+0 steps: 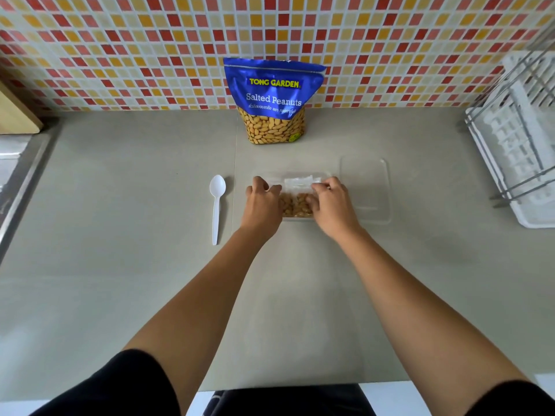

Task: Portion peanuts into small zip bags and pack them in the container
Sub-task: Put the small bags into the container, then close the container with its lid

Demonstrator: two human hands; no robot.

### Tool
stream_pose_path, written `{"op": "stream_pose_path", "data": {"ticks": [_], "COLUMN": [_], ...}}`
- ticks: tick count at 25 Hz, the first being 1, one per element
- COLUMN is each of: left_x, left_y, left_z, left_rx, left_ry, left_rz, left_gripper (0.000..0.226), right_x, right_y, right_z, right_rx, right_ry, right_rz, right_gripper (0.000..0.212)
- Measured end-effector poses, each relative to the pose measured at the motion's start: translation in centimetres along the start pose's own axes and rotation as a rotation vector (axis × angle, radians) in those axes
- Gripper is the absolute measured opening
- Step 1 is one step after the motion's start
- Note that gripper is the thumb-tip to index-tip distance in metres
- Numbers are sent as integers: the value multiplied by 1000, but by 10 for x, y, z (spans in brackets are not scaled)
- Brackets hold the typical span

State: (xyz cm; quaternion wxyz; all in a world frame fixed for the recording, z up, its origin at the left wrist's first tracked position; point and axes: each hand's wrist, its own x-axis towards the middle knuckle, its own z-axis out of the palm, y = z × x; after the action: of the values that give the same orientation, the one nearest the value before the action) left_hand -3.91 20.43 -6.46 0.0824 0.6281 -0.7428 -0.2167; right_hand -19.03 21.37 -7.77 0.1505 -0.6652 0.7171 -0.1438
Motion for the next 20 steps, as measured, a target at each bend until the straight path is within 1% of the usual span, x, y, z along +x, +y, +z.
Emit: {"op": "stream_pose_path", "data": {"ticks": [1,3,4,5,7,8,9,11,13,16,17,20], "left_x": [-1,-1,0,2,4,6,8,13,18,25,27,39], "left_y": [0,3,6,9,18,23,29,44,61,81,86,98], "left_z": [-1,-6,-9,-11,-13,-13,-11,-8,-5,-3,-3,-7], "left_rx": [-24,-84,-115,-135,-140,-134,-127,-117,-104,-104,-106,-100], "left_ry": [54,136,152,151,126,112,96,54,19,-9,-19,-41], "left_rz": [-4,-4,11,31,68,80,88,110,154,216,229,236], "left_gripper": [36,36,36,36,38,40,42,46,48,49,49,51], "right_x": [-3,-8,-10,-12,-17,-21,-24,-30,-34,-36,-38,-40], "right_y": [2,12,21,32,53,61,67,73,78,82,86,99], "right_z": [-3,-8,-10,-12,-14,-15,-17,-18,-22,-29,-31,-37], "right_rx": [90,210,227,219,171,153,136,94,98,295,394,784], "right_ry": [100,316,371,372,261,196,142,93,81,121,182,374], "right_rz": [33,157,243,353,607,700,751,753,747,773,764,750], "right_gripper": [32,32,34,40,61,71,79,85,85,84,77,43]}}
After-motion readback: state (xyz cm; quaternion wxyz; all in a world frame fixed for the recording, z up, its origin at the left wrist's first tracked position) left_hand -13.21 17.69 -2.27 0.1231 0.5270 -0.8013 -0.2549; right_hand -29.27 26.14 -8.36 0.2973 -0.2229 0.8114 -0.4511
